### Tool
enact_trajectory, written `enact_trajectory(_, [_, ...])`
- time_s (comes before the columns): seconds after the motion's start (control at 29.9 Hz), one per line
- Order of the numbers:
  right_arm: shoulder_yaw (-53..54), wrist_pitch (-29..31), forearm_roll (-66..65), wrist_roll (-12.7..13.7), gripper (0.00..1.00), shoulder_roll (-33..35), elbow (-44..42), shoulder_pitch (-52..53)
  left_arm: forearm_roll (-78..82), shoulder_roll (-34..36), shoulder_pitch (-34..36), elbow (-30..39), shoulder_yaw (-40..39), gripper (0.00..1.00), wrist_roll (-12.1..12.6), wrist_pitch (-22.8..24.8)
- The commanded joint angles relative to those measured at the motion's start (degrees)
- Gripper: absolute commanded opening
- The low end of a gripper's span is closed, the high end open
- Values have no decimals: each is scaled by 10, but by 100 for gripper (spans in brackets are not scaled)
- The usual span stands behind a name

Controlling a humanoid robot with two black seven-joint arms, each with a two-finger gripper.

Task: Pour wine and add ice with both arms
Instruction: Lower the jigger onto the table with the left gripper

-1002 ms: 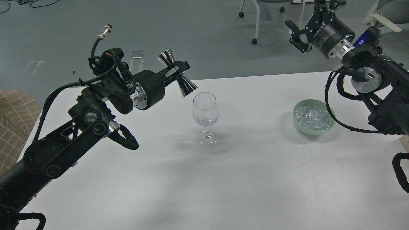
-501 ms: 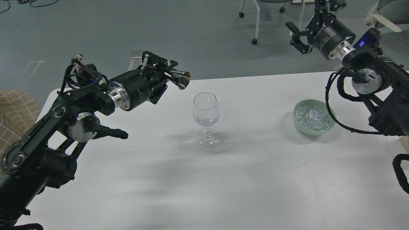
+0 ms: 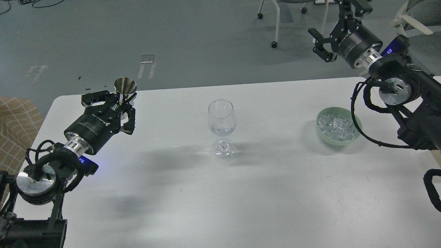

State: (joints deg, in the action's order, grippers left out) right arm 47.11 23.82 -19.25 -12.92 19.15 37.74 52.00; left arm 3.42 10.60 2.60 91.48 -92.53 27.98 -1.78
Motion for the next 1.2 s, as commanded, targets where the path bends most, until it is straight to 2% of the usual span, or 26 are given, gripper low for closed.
enact_trajectory(0.0, [0, 0, 0, 0, 100, -1, 1, -2, -10, -35, -38, 0, -18, 0, 0, 12])
enact_trajectory(0.2, [0, 0, 0, 1, 100, -3, 1, -5, -14, -64, -64, -36, -21, 0, -3, 22])
enact_trajectory(0.33, [0, 0, 0, 1, 100, -3, 1, -6, -10, -80, -71, -72, -18, 0, -9, 66])
enact_trajectory(0.47, [0, 0, 0, 1, 100, -3, 1, -7, -7, -81, -63, -125, -15, 1, -20, 85])
enact_trajectory(0.57, [0, 0, 0, 1, 100, -3, 1, -9, -6, -78, -48, -175, -18, 4, -28, 109])
enact_trajectory(0.67, [0, 0, 0, 1, 100, -3, 1, -9, -6, -75, -21, -205, -21, 7, -28, 114])
enact_trajectory(0.84, [0, 0, 0, 1, 100, -4, 1, -10, -6, -62, -3, -217, -23, 13, -29, 114])
enact_trajectory(1.04, [0, 0, 0, 1, 100, -3, 1, -10, -5, -55, 1, -230, -23, 32, -30, 112])
enact_trajectory(1.17, [0, 0, 0, 1, 100, -3, 1, -10, -5, -53, -1, -235, -23, 33, -36, 113])
